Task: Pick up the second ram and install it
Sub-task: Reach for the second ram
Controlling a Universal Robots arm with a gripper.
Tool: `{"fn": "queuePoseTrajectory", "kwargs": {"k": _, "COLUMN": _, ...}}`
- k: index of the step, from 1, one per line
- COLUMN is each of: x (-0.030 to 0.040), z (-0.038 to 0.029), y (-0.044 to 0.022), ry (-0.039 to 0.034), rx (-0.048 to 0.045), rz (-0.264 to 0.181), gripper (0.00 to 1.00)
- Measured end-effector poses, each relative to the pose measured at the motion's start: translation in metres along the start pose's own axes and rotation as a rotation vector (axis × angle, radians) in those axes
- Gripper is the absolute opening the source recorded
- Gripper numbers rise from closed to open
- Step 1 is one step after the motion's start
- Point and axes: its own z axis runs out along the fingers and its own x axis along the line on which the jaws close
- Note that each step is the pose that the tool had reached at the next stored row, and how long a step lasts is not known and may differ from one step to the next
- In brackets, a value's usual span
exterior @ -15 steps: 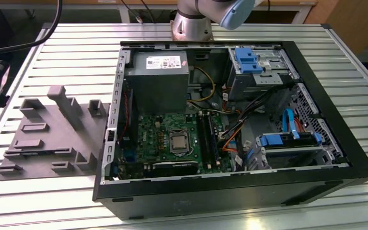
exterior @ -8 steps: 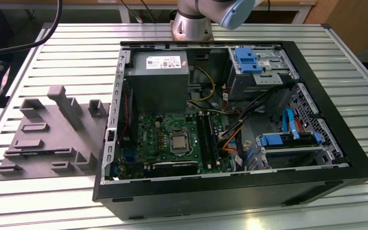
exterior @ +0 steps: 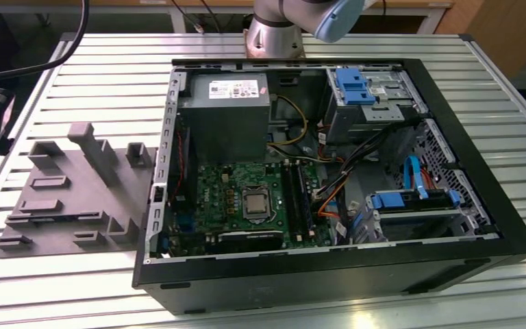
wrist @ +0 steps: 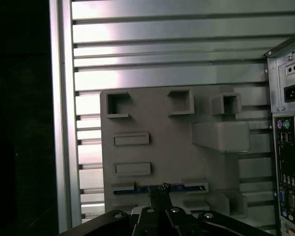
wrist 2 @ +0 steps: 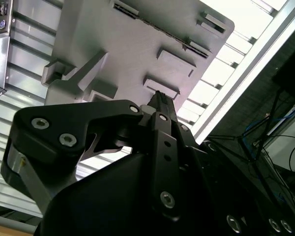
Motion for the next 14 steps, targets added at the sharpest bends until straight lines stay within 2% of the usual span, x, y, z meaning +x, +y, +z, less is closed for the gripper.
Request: {"fn": "queuePoseTrajectory", "kwargs": {"k": 14, "x": 0.0013, "z": 0.0023, "y": -0.0003, "ry": 0.0001, "rx": 0.0, "rz": 0.0, "gripper": 0.11}}
